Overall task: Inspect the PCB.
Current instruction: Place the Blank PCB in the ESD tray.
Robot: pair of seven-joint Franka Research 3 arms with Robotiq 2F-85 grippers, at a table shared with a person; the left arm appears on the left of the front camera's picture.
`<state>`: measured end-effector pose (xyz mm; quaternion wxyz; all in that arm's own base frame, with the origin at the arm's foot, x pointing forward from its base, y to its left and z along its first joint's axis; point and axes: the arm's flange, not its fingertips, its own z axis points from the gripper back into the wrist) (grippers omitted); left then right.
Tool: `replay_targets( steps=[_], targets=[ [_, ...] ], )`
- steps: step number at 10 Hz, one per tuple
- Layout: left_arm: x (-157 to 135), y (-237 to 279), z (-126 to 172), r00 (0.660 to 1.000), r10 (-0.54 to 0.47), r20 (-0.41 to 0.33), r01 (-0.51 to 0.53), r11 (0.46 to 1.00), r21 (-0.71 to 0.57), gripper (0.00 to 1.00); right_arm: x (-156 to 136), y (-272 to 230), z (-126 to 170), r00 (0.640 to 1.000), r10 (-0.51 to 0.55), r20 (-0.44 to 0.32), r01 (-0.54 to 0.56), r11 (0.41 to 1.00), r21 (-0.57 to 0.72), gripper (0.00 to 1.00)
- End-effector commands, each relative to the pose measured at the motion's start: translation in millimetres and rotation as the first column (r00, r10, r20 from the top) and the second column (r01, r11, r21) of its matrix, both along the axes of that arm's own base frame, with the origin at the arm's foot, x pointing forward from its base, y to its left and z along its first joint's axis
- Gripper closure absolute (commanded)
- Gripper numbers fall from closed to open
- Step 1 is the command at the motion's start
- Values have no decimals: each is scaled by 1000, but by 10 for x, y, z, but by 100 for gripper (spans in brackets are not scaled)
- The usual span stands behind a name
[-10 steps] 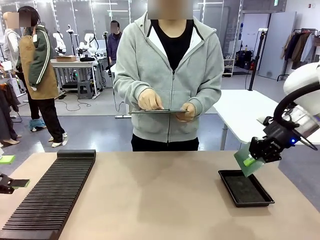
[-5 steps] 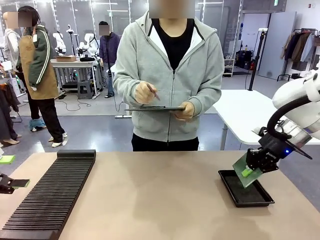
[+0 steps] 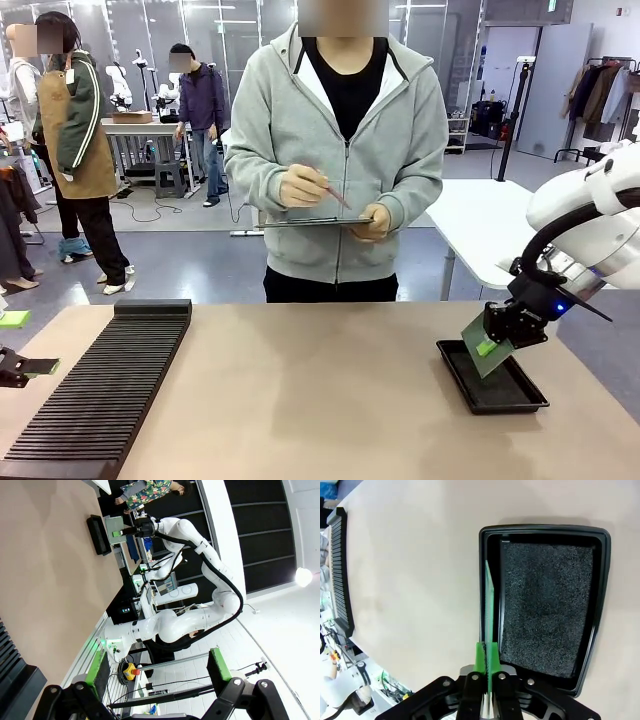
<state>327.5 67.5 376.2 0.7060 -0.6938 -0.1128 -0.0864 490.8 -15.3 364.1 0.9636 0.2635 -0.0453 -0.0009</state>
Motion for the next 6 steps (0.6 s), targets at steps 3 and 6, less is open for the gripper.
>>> replay_targets(
  steps=[3, 6],
  targets=[
    [2, 1, 12, 1000, 3, 3, -3, 1000, 3, 0, 0, -10, 13, 1000, 12, -4, -12, 1000, 9, 97],
    [2, 1, 12, 1000, 3, 3, -3, 1000, 3, 0, 211, 40, -190, 997, 31, -74, -36, 997, -68, 97]
  ],
)
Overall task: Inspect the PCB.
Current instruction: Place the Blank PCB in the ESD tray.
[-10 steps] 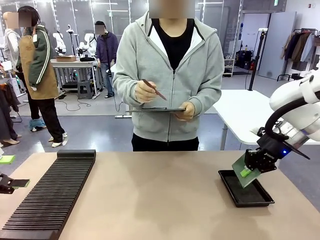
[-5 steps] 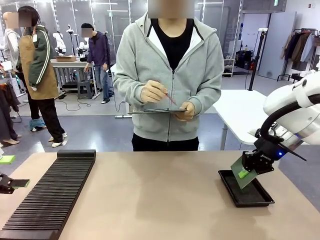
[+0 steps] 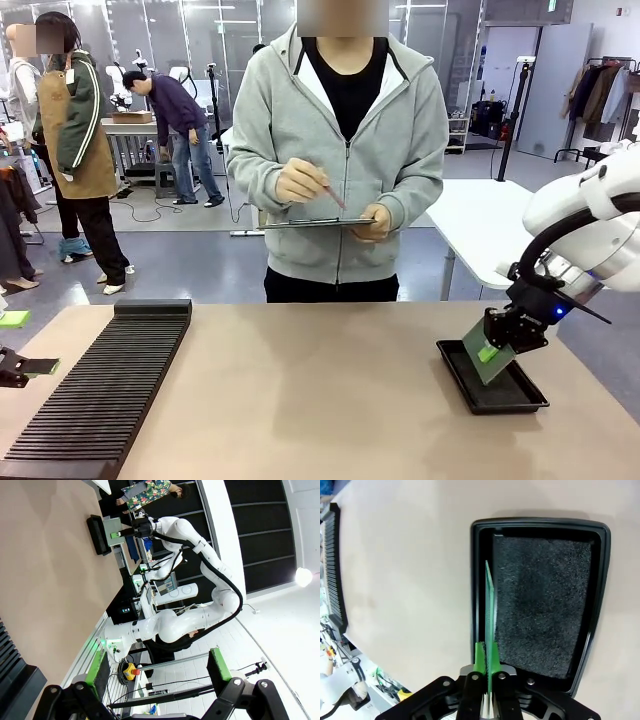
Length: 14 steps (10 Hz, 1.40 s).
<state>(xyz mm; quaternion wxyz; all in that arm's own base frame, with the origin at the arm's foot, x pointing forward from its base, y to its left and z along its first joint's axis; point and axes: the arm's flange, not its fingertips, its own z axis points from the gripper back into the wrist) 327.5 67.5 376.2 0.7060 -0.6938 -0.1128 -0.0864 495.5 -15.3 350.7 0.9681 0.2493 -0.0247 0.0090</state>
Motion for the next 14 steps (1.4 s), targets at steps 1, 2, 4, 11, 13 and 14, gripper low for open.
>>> replay_targets(
  steps=[1, 2, 4, 11, 13, 14],
  targets=[
    [2, 1, 12, 1000, 3, 3, -3, 1000, 3, 0, 222, 40, -85, 999, -15, -38, 13, 999, -50, 97],
    [2, 1, 12, 1000, 3, 3, -3, 1000, 3, 0, 259, 39, -100, 999, -34, -33, 32, 999, -42, 97],
    [2, 1, 12, 1000, 3, 3, -3, 1000, 3, 0, 349, 72, -231, 997, -39, -67, 34, 997, -75, 97],
    [2, 1, 12, 1000, 3, 3, -3, 1000, 3, 0, 362, 187, -325, 996, -48, -72, 41, 995, -94, 87],
    [2, 1, 12, 1000, 3, 3, -3, 1000, 3, 0, 263, 250, -297, 998, -44, -51, 39, 994, -106, 60],
    [2, 1, 12, 1000, 3, 3, -3, 1000, 3, 0, 208, 290, -281, 996, -76, -40, 71, 991, -114, 42]
  ],
)
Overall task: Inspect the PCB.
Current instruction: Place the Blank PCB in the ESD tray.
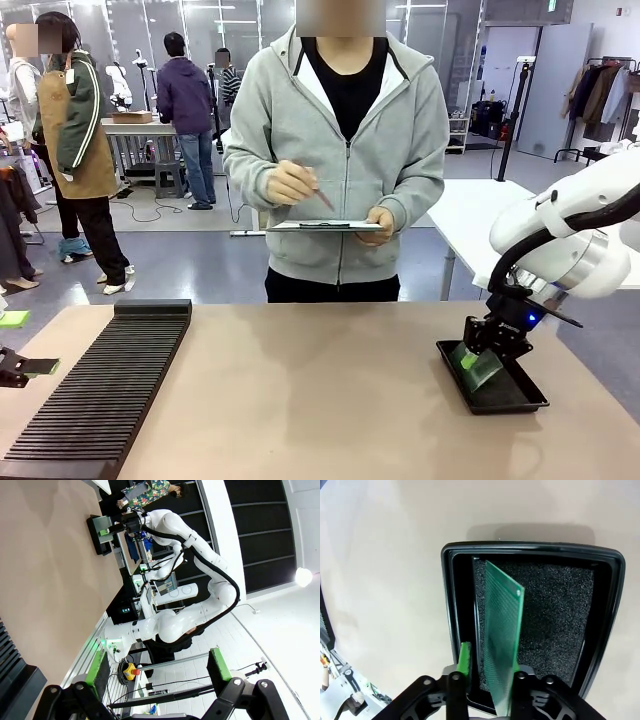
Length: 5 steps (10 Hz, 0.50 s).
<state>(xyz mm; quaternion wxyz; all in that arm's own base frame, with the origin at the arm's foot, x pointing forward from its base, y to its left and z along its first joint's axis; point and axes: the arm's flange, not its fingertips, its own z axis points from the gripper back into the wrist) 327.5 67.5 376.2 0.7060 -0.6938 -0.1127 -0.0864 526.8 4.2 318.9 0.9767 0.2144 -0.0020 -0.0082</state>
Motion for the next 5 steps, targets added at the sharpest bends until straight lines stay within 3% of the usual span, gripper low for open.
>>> replay_targets(
  steps=[1, 2, 3, 4, 5],
  targets=[
    [2, 1, 12, 1000, 3, 3, -3, 1000, 3, 0, -176, 151, 84, 998, -65, 18, 66, 996, -62, 33],
    [2, 1, 12, 1000, 3, 3, -3, 1000, 3, 0, -221, 209, 137, 997, -72, 19, 74, 992, -104, 16],
    [2, 1, 12, 1000, 3, 3, -3, 1000, 3, 0, -233, 233, 169, 996, -83, 24, 85, 989, -122, 7],
    [2, 1, 12, 1000, 3, 3, -3, 1000, 3, 0, -252, 266, 220, 995, -98, 24, 100, 983, -154, 29],
    [2, 1, 12, 1000, 3, 3, -3, 1000, 3, 0, -261, 276, 264, 993, -111, 36, 115, 978, -176, 0]
  ],
)
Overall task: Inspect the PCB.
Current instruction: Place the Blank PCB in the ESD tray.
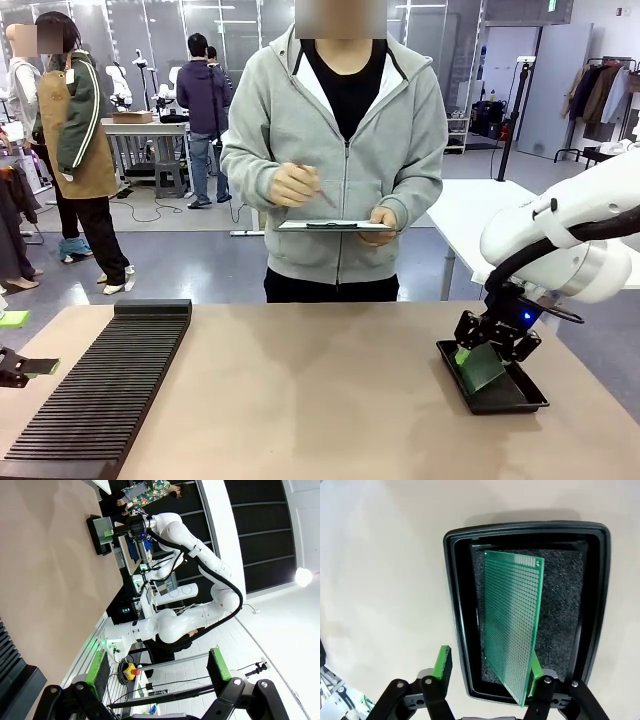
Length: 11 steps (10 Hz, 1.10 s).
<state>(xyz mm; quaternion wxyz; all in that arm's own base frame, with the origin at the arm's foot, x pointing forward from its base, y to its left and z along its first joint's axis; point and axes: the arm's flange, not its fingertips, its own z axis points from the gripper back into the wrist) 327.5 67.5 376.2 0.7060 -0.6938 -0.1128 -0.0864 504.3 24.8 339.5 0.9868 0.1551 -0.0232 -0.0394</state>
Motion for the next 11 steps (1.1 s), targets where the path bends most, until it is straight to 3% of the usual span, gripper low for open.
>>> replay_targets(
  steps=[1, 5, 11],
  targets=[
    [2, 1, 12, 1000, 3, 3, -3, 1000, 3, 0, -70, 74, 135, 999, -48, 2, 48, 997, -66, 4],
    [2, 1, 12, 1000, 3, 3, -3, 1000, 3, 0, -143, 111, 361, 998, -53, 20, 55, 989, -134, 0],
    [2, 1, 12, 1000, 3, 3, -3, 1000, 3, 0, -79, 43, 374, 999, -27, 32, 30, 993, -111, 0]
  ],
)
